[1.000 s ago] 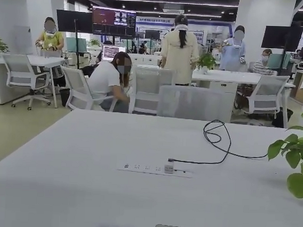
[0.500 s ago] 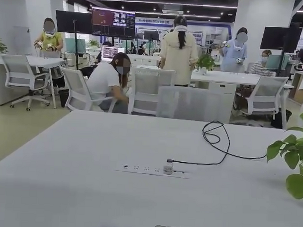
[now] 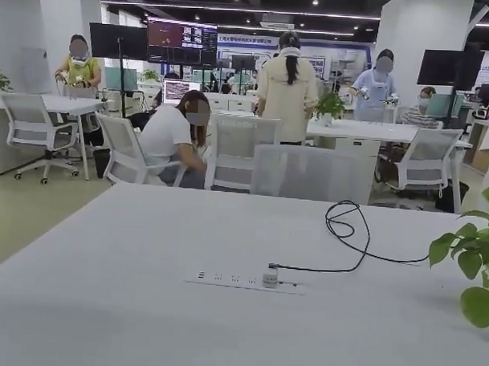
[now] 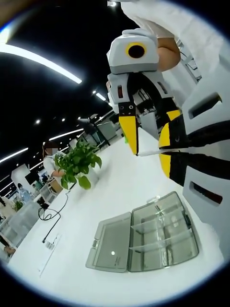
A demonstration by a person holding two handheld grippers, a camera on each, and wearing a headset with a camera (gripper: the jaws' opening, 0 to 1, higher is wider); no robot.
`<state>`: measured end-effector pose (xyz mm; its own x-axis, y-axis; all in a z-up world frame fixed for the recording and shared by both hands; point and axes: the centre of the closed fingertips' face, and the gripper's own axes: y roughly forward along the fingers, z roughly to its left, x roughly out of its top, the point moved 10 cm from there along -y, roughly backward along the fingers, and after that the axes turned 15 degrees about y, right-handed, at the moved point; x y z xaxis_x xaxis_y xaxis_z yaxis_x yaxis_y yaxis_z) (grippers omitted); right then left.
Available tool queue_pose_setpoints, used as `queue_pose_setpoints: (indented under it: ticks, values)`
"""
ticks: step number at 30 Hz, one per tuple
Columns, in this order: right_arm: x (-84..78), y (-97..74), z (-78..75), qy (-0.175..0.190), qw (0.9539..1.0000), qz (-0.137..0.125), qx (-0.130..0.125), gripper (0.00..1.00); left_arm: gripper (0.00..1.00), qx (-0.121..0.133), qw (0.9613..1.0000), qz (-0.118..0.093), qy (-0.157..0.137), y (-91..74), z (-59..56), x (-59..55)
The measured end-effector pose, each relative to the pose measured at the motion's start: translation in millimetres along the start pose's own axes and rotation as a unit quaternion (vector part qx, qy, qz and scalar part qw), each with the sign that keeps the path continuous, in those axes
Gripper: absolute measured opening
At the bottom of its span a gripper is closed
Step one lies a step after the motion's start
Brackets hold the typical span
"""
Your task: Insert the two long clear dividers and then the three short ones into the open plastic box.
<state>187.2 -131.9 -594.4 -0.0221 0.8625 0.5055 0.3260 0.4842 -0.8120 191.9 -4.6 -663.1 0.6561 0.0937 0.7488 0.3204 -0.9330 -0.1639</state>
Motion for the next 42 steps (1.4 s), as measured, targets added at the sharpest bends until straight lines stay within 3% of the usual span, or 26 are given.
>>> queue_pose_setpoints:
  ticks: [11, 15, 16, 18, 22, 24, 29, 33, 37, 38, 42]
  values:
    - [3.4, -1.3, -4.3, 0.003, 0.9999, -0.009, -0.004, 0.35, 0.00, 0.001, 1.0000, -0.009, -0.001, -2.2, 2.3, 2.4]
    - [2.9, -8.8, -9.6, 0.023, 0.9995, -0.022, 0.005, 0.37, 0.00, 0.009, 0.9993, 0.004, 0.035, -5.1, 5.3, 3.7]
    - [2.6, -10.4, -10.7, 0.032, 0.9991, -0.028, 0.009, 0.37, 0.00, 0.010, 0.9979, 0.010, 0.063, -6.4, 6.2, 4.7]
    - [1.0, -14.7, -14.5, 0.057, 0.9974, -0.041, 0.019, 0.37, 0.00, 0.012, 0.9956, 0.020, 0.090, -7.7, 5.4, 5.3]
    - [-3.2, -21.5, -20.8, 0.093, 0.9929, -0.059, 0.046, 0.37, 0.00, 0.002, 0.9868, 0.036, 0.158, -8.4, 2.2, 8.0]
    - [-5.1, -24.1, -24.3, 0.101, 0.9912, -0.063, 0.058, 0.37, 0.00, -0.003, 0.9842, 0.043, 0.172, -8.3, 0.2, 8.3]
    - [-5.5, -30.1, -30.5, 0.143, 0.9804, -0.088, 0.103, 0.36, 0.00, -0.024, 0.9693, 0.059, 0.238, -7.6, -6.6, 8.6]
    - [-6.4, -31.6, -34.6, 0.152, 0.9771, -0.090, 0.119, 0.35, 0.00, -0.039, 0.9606, 0.066, 0.267, -7.1, -12.5, 8.1]
    - [-5.0, -32.4, -35.5, 0.172, 0.9684, -0.100, 0.150, 0.34, 0.00, -0.051, 0.9535, 0.072, 0.288, -6.1, -17.2, 8.1]
    - [-4.9, -32.6, -36.2, 0.174, 0.9672, -0.102, 0.155, 0.34, 0.00, -0.055, 0.9501, 0.074, 0.298, -6.2, -18.2, 8.1]
    - [-7.5, -30.0, -40.7, 0.179, 0.9634, -0.102, 0.172, 0.33, 0.00, -0.065, 0.9464, 0.075, 0.307, -6.2, -20.6, 8.8]
